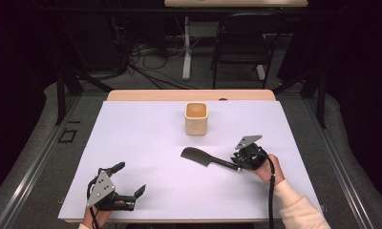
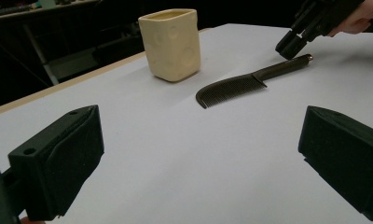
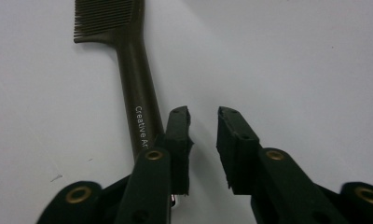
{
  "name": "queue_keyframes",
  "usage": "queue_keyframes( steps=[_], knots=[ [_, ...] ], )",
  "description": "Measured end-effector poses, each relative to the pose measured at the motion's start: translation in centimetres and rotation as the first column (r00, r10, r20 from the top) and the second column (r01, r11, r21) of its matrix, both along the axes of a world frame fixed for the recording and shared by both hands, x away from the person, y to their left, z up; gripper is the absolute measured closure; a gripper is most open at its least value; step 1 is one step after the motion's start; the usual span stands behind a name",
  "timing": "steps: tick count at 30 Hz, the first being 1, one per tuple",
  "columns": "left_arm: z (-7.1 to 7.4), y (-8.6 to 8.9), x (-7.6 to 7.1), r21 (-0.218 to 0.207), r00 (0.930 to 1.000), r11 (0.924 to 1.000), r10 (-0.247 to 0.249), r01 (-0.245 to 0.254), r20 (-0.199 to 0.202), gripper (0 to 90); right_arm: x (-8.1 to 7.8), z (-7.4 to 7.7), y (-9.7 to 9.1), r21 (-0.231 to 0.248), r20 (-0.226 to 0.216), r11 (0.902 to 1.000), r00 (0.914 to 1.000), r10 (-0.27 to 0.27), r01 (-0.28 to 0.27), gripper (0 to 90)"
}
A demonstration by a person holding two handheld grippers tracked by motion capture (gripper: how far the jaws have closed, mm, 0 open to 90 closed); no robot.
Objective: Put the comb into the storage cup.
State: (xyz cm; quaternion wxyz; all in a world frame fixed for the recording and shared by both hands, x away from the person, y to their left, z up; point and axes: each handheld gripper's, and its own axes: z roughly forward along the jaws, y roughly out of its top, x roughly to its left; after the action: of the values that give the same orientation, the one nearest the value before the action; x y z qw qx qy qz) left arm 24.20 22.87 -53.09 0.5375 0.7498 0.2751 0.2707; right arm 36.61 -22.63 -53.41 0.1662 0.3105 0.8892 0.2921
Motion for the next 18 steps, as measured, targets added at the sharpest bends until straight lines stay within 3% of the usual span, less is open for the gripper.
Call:
queue_keyframes(
  steps=[1, 8, 10, 16, 17, 18],
  knots=[
    [0.0, 0.0, 0.0, -0.002, 1.0, 1.0, 0.001, -0.001, 0.0, 0.1, 0.0, 0.3, -0.2, 0.005, 0.001, 1.0, 1.0, -0.006, 0.006, 64.8],
    [0.0, -0.1, 0.0, 0.002, 1.0, 1.0, -0.004, 0.004, -0.002, 0.1, -0.1, 1.4, -0.7, 0.059, -0.009, 0.9982, 0.9999, -0.013, 0.013, 51.6],
    [0.0, 0.0, 0.0, 0.002, 1.0, 1.0, -0.005, 0.005, -0.002, 0.1, -0.2, 1.8, -0.7, 0.068, -0.004, 0.9976, 0.9999, -0.011, 0.012, 43.4],
    [0.0, 0.0, 0.0, 0.004, 1.0, 1.0, -0.005, 0.005, 0.0, 0.1, -0.5, 2.3, -0.2, 0.054, -0.009, 0.9984, 0.9999, 0.014, -0.013, 23.0],
    [0.0, 0.0, 0.0, 0.004, 1.0, 1.0, -0.004, 0.004, -0.002, 0.1, -0.5, 2.4, 0.0, 0.062, -0.031, 0.9977, 0.9991, 0.029, -0.027, 19.0],
    [0.0, -0.1, 0.0, 0.001, 1.0, 1.0, -0.005, 0.005, -0.005, 0.1, -0.5, 2.4, 0.0, 0.062, -0.031, 0.9977, 0.9991, 0.029, -0.027, 19.0]
  ],
)
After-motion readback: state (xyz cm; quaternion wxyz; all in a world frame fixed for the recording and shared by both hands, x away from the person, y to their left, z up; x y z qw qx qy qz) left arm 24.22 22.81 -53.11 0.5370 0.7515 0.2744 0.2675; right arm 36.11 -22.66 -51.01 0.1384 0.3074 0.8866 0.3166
